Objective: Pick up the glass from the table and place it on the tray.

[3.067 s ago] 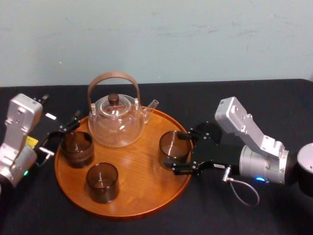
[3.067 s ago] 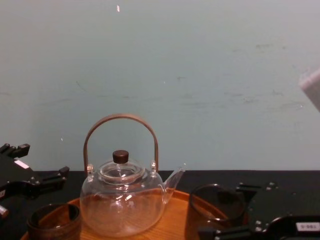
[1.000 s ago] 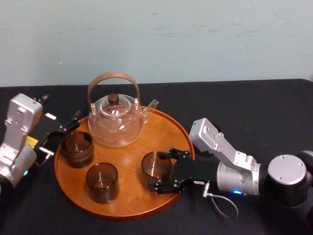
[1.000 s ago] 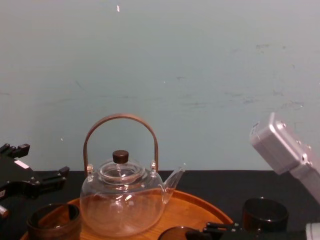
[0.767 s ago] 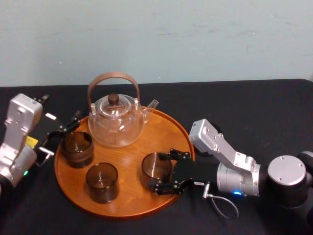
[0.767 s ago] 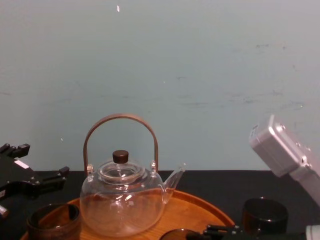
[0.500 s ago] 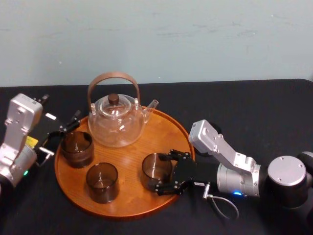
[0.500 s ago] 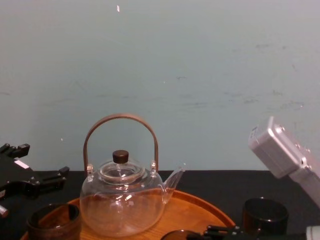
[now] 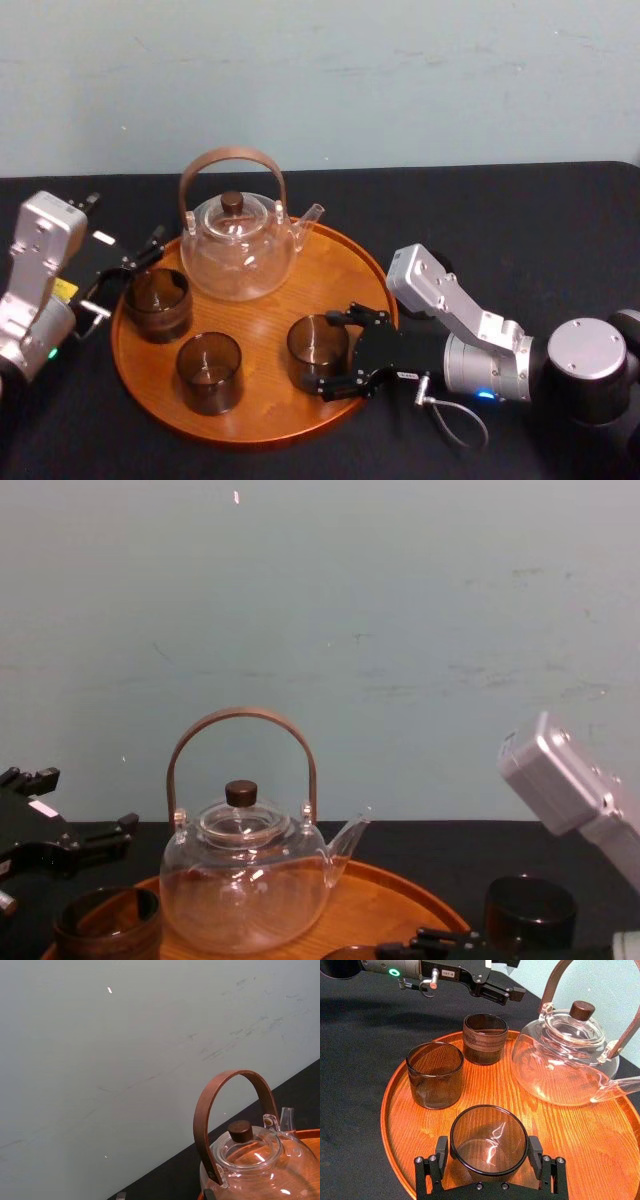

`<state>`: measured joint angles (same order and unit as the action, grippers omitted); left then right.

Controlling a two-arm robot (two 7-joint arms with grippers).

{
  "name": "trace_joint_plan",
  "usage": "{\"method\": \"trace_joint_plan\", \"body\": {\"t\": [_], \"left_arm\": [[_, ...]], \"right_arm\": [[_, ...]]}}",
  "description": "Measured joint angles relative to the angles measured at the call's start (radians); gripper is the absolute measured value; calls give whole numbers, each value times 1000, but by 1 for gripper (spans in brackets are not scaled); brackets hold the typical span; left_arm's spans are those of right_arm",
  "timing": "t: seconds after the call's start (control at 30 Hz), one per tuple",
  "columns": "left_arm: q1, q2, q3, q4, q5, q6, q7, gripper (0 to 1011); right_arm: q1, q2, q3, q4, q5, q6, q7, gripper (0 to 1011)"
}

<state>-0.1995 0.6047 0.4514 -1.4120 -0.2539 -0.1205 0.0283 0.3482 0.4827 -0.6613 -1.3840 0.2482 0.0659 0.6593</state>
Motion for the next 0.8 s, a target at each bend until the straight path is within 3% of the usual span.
{"method": "trace_joint_plan", "body": {"t": [0.6,0.8], "left_arm": [[0,0,0,0,0,0,0,1002],[0,0,0,0,0,0,0,1001]], "right_arm": [[0,0,1,0,4,0,2,1002],[-19,27,22,-28,33,0,14,1002]]}}
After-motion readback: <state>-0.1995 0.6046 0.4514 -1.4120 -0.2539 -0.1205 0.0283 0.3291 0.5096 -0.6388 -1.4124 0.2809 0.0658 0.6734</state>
